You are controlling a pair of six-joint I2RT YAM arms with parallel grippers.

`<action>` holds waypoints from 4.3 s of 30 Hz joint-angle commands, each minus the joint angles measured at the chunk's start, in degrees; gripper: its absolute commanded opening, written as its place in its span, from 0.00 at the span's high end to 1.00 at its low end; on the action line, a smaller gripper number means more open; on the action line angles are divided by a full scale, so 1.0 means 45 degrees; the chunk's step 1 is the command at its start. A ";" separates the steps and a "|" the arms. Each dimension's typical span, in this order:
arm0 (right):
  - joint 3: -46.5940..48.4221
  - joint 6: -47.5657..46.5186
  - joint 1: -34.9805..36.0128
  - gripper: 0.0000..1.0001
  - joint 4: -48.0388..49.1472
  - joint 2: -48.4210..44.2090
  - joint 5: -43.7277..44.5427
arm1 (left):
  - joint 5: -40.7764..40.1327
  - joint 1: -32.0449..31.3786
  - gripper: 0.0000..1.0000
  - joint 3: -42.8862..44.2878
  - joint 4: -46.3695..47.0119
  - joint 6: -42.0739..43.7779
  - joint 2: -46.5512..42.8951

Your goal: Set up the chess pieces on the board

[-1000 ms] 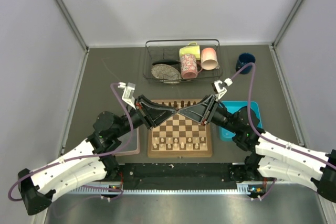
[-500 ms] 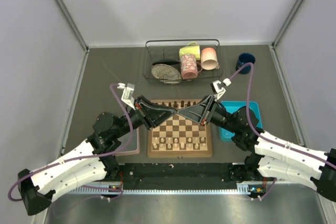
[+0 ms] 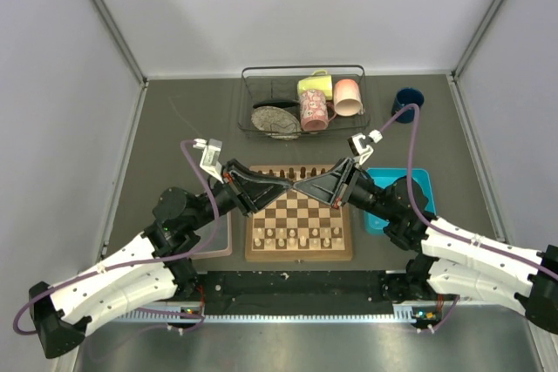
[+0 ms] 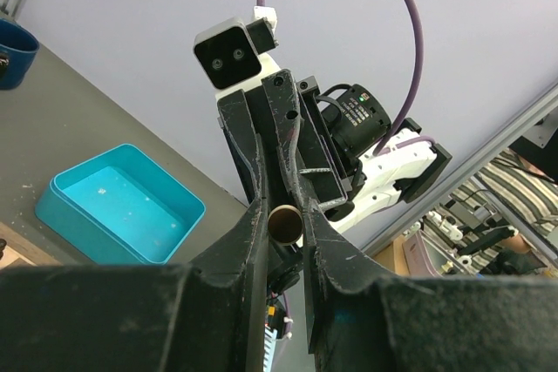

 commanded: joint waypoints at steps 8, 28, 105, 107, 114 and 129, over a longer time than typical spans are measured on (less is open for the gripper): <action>0.0740 0.0044 0.0203 0.82 0.0702 0.0092 -0.0303 | -0.0353 -0.0038 1.00 -0.0132 0.0347 0.0191 -0.0231; 0.0779 0.0083 0.0281 0.75 0.0956 0.0287 -0.0303 | -0.0294 -0.0039 1.00 -0.0151 0.0249 0.0211 -0.0192; 0.8887 -1.1754 -0.4404 1.00 -1.6937 0.4818 0.3666 | -0.0139 0.9590 0.02 0.1724 -0.8717 0.6423 0.1623; 0.8593 -1.1577 -0.4795 1.00 -1.6449 0.4877 0.2750 | -0.0041 0.9590 0.03 0.1821 -0.8425 0.6189 0.2032; 0.8221 -1.2163 -0.4855 1.00 -1.6134 0.5190 0.2197 | 0.0625 0.9590 0.05 0.2056 -0.8228 0.6363 0.2621; 0.9624 -1.1617 -0.3314 1.00 -1.8692 0.6302 0.1982 | -0.0761 0.9571 0.07 0.1353 -0.9243 0.7769 0.1508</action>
